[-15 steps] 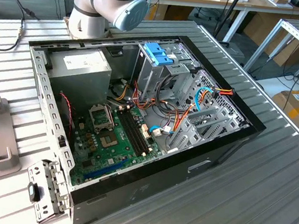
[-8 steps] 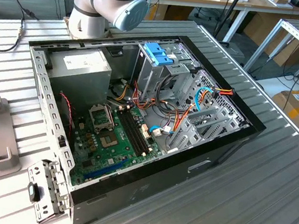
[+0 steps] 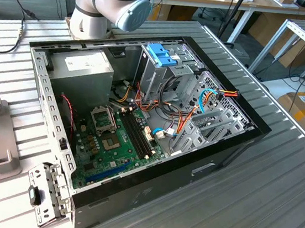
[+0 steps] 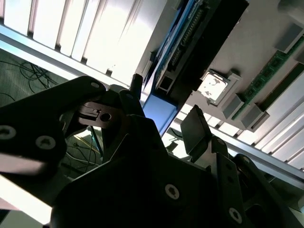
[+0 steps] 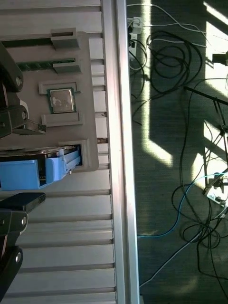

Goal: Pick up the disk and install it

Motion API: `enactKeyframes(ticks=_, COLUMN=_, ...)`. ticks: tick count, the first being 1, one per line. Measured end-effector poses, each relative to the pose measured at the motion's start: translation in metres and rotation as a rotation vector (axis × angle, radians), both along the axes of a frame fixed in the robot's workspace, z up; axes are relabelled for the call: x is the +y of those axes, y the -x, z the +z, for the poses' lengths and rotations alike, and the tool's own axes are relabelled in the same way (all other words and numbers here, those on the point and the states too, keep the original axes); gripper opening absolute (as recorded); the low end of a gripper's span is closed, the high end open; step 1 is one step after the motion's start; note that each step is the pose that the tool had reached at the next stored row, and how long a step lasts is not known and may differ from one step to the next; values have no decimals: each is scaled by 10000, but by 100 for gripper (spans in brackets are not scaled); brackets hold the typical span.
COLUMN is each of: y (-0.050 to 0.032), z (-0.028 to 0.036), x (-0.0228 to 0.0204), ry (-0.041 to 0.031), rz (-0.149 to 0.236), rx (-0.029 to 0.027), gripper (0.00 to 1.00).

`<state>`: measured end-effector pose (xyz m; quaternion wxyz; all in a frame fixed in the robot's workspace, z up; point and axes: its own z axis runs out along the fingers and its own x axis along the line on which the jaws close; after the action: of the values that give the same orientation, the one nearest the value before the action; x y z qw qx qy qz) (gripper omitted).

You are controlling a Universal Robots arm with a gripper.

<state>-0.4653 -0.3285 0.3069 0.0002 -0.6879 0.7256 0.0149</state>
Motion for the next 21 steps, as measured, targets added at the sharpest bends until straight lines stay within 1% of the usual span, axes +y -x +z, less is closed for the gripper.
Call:
enactKeyframes(ticks=10, y=2, z=-53, x=0, ry=0, rz=0, rx=0, gripper=60)
enactKeyframes(ticks=11, y=2, z=-56, x=4, ry=0, rz=0, rx=0, gripper=60)
enactKeyframes(ticks=15, y=2, z=-72, x=60, ry=-1, rz=10, rx=-2, gripper=60)
enactKeyframes(ticks=21, y=3, z=-121, x=62, ry=0, rz=21, rx=-1, gripper=60)
